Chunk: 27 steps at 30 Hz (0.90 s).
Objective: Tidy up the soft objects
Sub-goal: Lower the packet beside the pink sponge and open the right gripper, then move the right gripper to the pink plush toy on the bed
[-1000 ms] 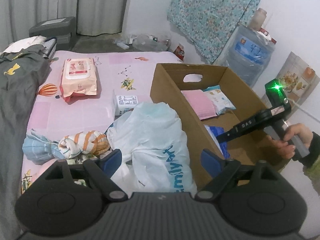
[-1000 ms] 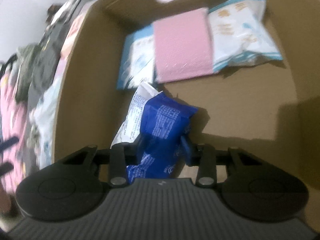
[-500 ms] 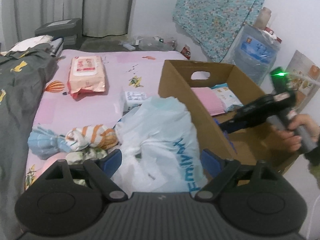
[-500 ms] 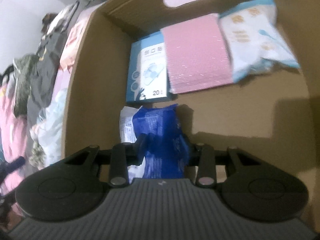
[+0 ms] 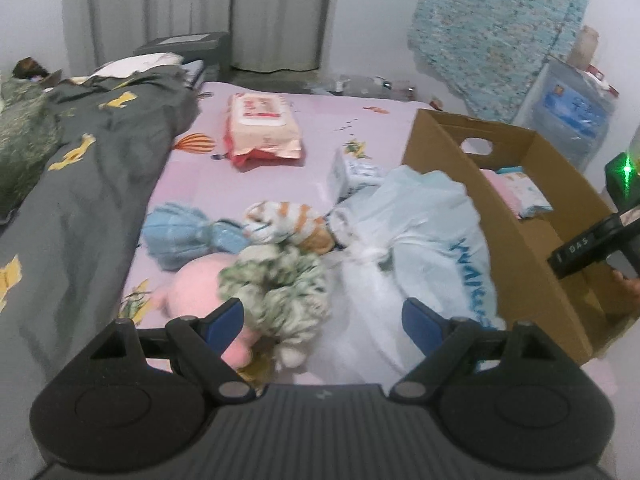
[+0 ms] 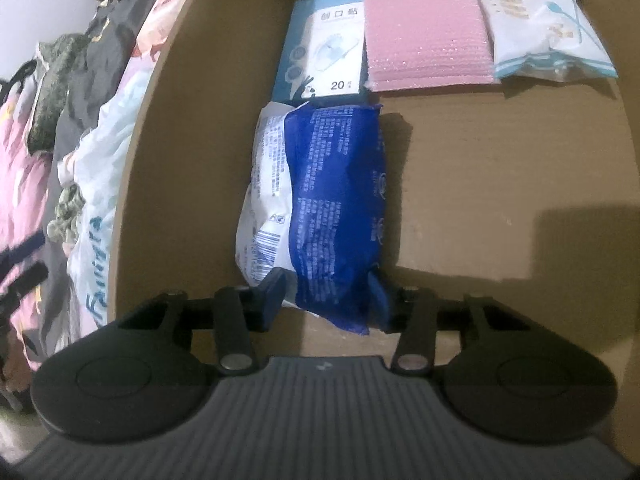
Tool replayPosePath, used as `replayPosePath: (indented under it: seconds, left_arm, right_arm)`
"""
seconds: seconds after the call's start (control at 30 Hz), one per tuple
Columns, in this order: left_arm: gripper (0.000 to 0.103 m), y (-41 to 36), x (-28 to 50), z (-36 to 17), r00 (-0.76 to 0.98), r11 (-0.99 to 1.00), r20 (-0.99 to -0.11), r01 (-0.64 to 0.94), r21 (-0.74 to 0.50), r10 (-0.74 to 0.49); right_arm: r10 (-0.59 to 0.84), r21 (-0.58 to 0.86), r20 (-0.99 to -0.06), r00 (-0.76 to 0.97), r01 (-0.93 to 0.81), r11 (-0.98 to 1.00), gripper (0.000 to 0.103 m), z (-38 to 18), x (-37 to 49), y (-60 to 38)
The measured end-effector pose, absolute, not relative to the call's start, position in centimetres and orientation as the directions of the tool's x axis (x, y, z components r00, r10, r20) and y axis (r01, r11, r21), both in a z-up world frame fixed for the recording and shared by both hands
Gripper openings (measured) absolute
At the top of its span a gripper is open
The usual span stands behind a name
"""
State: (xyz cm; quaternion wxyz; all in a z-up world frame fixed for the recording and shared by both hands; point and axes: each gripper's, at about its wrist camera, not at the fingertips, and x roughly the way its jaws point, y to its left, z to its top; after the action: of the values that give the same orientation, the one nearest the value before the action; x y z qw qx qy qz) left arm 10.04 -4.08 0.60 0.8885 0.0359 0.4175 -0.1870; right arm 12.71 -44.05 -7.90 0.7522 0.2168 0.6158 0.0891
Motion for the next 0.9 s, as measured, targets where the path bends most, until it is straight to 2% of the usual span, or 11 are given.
replayPosePath:
  seconds: [0.17,0.3,0.47,0.57,0.73,0.9]
  left_arm:
    - [0.087,-2.6,9.4,0.6,0.607,0.940,-0.744,0.333,-0.080,-0.278]
    - [0.087,-1.4,9.1,0.8,0.623,0.946,-0.732,0.311,-0.091,-0.275]
    - [0.087,-0.1,8.5,0.8,0.640,0.952,-0.721,0.293,-0.090,-0.266]
    - [0.087,0.5,8.2,0.4,0.641,0.955,-0.724,0.284,-0.085,-0.255]
    - [0.087,1.1,7.9,-0.4,0.633,0.958,-0.730,0.268,-0.103,-0.256]
    - [0.083,1.6,8.1,-0.5,0.650,0.961,-0.715,0.249,-0.121,-0.258]
  right_arm:
    - [0.390,0.439,-0.883,0.262,0.163,0.883,0.040,-7.7,12.9,-44.1]
    - [0.369,0.424,-0.885,0.285,0.164,0.891,0.043,-7.4,12.6,-43.6]
    - [0.332,0.414,-0.870,0.364,0.176,0.893,0.054,-4.2,10.9,-44.3]
    - [0.314,0.420,-0.837,0.448,0.159,0.893,0.056,-1.1,9.6,-44.4]
    - [0.402,0.514,-0.732,0.550,0.058,0.856,0.056,3.4,8.6,-42.1]
    - [0.527,0.573,-0.670,0.523,-0.086,0.815,0.056,4.9,10.7,-36.2]
